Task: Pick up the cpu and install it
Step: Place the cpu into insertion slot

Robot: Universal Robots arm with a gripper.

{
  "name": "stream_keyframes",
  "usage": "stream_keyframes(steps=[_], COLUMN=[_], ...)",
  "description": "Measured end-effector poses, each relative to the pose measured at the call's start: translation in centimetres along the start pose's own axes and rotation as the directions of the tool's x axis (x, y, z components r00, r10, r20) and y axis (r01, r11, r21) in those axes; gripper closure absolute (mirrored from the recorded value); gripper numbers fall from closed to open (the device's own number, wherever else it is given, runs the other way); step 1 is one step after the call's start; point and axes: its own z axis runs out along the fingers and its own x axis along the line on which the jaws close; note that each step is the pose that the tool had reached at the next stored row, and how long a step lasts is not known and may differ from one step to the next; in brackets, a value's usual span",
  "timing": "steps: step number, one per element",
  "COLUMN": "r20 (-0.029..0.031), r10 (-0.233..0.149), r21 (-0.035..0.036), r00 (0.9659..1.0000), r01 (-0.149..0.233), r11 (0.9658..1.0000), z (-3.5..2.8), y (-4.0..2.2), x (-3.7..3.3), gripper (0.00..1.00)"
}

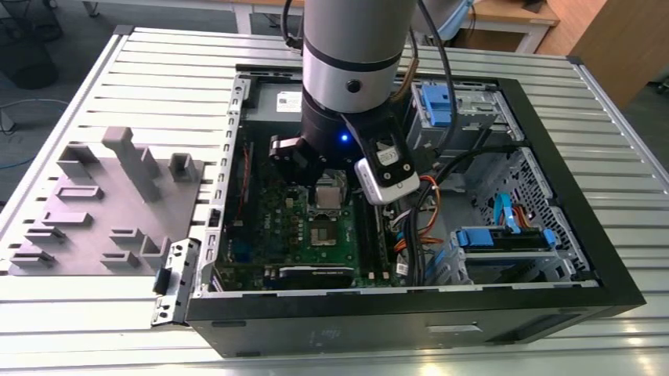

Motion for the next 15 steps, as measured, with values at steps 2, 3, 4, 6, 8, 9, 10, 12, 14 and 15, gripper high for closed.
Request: stream_keyframes(steps=[2, 3, 4, 6, 8, 9, 10, 12, 14, 15], r20=[0.0, 0.0, 0.0, 0.0, 0.0, 0.0, 0.0, -0.0001, -0.0001, 0.0], r10=[0.0, 0.0, 0.0, 0.0, 0.0, 0.0, 0.0, 0.0, 0.0, 0.0], r21=[0.0, 0.0, -0.0001, 0.0001, 0.0, 0.0, 0.0, 0.0002, 0.0002, 0.0002], r00=[1.0, 1.0, 1.0, 1.0, 1.0, 1.0, 1.0, 1.0, 1.0, 1.0], r01=[0.0, 0.0, 0.0, 0.0, 0.0, 0.0, 0.0, 0.0, 0.0, 0.0], r11=[1.0, 1.0, 1.0, 1.0, 1.0, 1.0, 1.0, 1.0, 1.0, 1.0], z=[-0.32, -0.32, -0.32, -0.33, -0.33, -0.33, -0.34, -0.3, 0.18, 0.36], y=[0.01, 0.01, 0.01, 0.01, 0.01, 0.01, 0.01, 0.01, -0.01, -0.01], x=[0.0, 0.0, 0.0, 0.0, 0.0, 0.0, 0.0, 0.0, 0.0, 0.0], gripper=[0.53, 0.53, 0.53, 0.53, 0.53, 0.53, 0.53, 0.53, 0.53, 0.53])
